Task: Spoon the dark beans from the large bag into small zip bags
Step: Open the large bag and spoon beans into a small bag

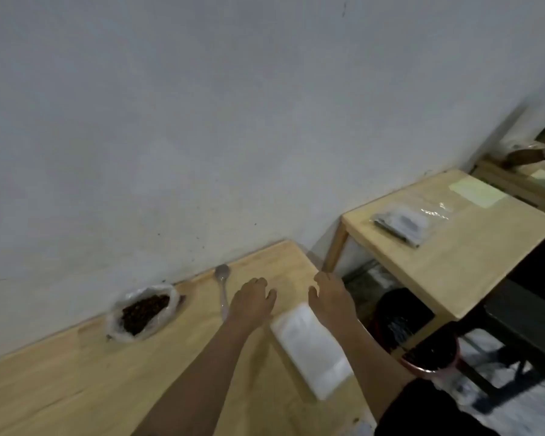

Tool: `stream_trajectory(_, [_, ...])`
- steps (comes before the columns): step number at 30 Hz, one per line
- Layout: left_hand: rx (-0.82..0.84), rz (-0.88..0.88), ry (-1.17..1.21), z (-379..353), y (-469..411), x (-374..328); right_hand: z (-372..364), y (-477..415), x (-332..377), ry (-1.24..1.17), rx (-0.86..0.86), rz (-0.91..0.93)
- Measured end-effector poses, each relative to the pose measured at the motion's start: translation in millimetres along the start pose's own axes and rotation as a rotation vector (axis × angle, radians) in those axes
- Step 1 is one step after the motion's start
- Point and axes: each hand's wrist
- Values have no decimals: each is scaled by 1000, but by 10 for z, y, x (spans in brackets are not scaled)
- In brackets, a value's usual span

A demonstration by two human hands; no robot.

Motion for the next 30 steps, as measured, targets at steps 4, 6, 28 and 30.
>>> stream_trajectory(4, [124, 41, 4, -338, -92, 53, -185, -34, -295, -102, 133, -106])
stream_trajectory(6, [179, 54, 5, -534, -120, 98, -327, -51, -442, -123, 214, -127])
stream_trajectory(28, [40, 10, 208, -1127, -45, 196, -643, -32, -588, -405, 85, -63])
stream_trajectory(30, [37, -3, 221, -1095, -42, 193, -592, -29, -549, -452, 86, -57])
Point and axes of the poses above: each hand's wrist, its own y-axis away from the middle knuckle, its own z-axis out of the back of the hand, x = y × z, and after that the axes turned 13 degrees about x, right-handed
